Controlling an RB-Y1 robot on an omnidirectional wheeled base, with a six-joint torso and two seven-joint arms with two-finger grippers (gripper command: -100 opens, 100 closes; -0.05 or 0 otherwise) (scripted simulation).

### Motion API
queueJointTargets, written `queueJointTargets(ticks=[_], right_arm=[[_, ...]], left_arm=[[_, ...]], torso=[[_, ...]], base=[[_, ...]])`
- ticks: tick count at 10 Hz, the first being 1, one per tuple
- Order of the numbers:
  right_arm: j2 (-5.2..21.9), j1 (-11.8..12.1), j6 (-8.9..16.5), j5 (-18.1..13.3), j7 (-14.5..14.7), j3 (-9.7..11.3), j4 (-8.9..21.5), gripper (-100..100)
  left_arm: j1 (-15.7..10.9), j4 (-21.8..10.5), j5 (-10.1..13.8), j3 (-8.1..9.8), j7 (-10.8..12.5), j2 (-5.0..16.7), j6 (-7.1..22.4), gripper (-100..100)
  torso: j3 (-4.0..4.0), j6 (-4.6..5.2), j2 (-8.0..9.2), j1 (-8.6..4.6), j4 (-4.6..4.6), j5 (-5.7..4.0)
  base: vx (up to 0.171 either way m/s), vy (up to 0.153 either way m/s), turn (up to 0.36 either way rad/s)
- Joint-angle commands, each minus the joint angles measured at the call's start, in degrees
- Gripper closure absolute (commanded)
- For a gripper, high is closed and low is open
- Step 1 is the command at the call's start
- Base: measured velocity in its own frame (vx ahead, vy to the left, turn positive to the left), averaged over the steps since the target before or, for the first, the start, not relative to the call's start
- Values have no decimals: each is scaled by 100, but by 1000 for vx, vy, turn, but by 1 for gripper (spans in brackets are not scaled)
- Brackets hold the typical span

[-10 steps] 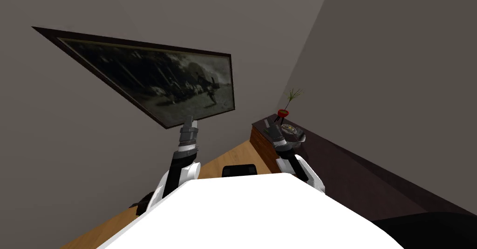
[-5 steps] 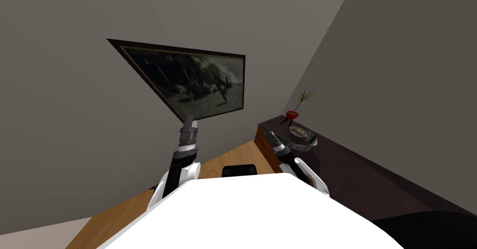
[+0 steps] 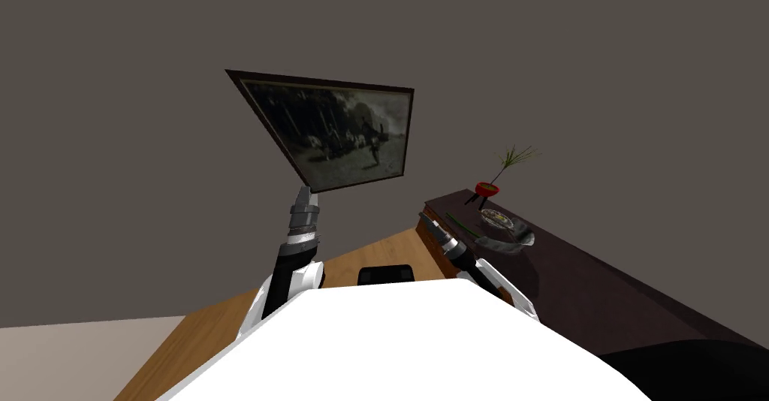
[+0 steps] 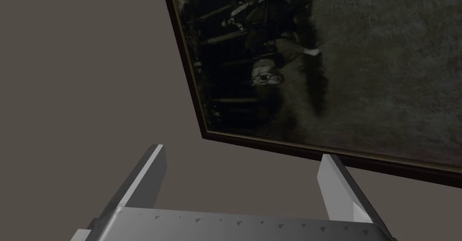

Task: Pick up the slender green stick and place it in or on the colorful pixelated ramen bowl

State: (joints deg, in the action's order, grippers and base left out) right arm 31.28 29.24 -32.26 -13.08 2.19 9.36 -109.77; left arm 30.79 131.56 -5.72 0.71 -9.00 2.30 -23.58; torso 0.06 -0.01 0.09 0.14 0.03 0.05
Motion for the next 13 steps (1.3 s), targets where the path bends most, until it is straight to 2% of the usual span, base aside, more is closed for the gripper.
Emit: queueJointTargets(ticks=[1,2,3,4,5,6,7,8,9,11,12,13], right_arm=[[80,-16,-47,-45,11,49,273,-100],[271,13,-89,-123,20,132,407,-100],[271,13,-89,-123,20,132,560,-100],[462,43,-123,-197,38,219,768,-100],[462,43,-123,-197,38,219,936,-100],[651,75,-148,-265,66,306,1129,-100],[651,75,-148,-265,66,306,1286,-100],[838,108,-164,-328,103,391,1440,-100],[838,108,-164,-328,103,391,1630,-100],[1202,182,-172,-433,210,549,2156,-100],[1202,182,-172,-433,210,549,2360,-100],[1379,222,-163,-474,279,620,2636,-100]], left_arm=[[0,0,0,0,0,0,0,0],[1,0,0,1,0,0,0,0],[0,0,0,0,0,0,0,0],[1,0,0,1,0,0,0,0],[0,0,0,0,0,0,0,0],[1,0,0,1,0,0,0,0],[1,0,0,1,0,0,0,0],[1,0,0,1,0,1,0,0],[1,0,0,1,0,0,0,0],[1,0,0,1,0,1,0,0],[1,0,0,1,0,1,0,0],[2,0,0,2,0,1,0,0]], torso=[[0,0,0,0,0,0],[0,4,0,-5,0,-1],[-1,1,-2,-2,0,-1],[-1,4,-3,-7,-1,-1],[-3,1,-6,-7,-1,-1],[-4,5,-6,-11,-1,-2],[-5,2,-8,-13,-2,-3],[-5,5,-8,-15,-2,-3],[-6,0,-11,-17,-2,-2],[-7,2,-12,-22,-2,-3],[-11,2,-20,-28,-4,-6],[-11,6,-18,-28,-4,-6]], base=[[2,42,78],[6,53,148],[10,40,87],[20,43,199],[22,29,86],[26,26,157],[26,16,94],[30,20,228],[27,7,86],[49,-1,207],[57,-18,133],[56,-12,207]])
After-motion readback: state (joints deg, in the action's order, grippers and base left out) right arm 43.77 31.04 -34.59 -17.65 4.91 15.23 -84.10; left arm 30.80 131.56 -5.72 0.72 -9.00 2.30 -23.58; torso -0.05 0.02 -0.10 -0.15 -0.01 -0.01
